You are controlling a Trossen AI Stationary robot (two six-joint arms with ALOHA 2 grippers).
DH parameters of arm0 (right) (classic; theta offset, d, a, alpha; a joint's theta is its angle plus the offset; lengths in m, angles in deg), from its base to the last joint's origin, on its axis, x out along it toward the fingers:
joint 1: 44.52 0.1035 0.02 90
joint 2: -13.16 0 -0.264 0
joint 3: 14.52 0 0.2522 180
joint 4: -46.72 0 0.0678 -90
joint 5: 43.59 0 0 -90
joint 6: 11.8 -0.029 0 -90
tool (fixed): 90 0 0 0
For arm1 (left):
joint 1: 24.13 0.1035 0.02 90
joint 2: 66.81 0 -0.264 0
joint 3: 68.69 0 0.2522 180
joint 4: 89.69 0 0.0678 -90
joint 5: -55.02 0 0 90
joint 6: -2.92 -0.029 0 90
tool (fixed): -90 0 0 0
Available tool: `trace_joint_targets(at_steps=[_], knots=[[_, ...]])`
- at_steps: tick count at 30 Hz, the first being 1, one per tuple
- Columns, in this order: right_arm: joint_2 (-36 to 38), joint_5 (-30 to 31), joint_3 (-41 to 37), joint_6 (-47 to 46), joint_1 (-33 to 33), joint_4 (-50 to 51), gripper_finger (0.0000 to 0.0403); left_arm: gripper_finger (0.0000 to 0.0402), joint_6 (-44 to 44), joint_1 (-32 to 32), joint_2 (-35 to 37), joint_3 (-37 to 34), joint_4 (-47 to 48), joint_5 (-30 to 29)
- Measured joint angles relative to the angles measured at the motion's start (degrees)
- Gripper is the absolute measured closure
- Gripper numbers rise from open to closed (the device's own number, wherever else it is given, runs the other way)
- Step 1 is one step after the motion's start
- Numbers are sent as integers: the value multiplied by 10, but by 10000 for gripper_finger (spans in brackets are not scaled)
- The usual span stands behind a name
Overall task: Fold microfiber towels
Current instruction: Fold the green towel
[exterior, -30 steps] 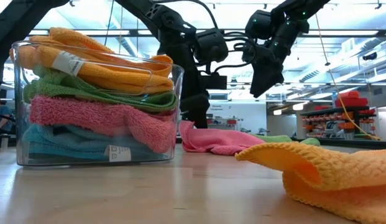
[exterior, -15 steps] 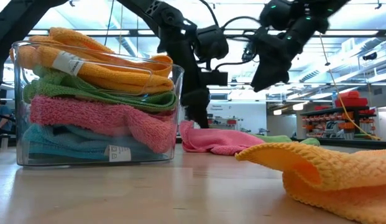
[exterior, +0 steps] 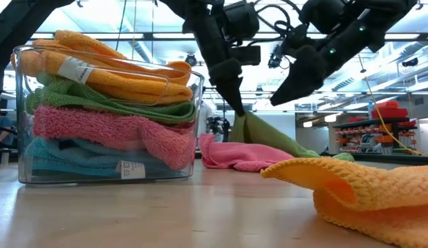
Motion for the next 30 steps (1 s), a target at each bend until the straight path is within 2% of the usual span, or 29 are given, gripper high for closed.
trace_joint_targets(at_steps=[5,10,18,24,30], knots=[[-51,37,14,34,3,-49,235,394,2,0,0,6,1,5],[-91,51,16,55,2,-80,235,378,16,0,0,6,6,5],[-114,58,16,102,-1,-105,233,394,55,4,0,6,6,6],[-116,63,16,72,-4,-126,194,373,76,9,0,6,3,5],[-143,72,16,100,-3,-127,155,393,76,9,0,6,3,5]])
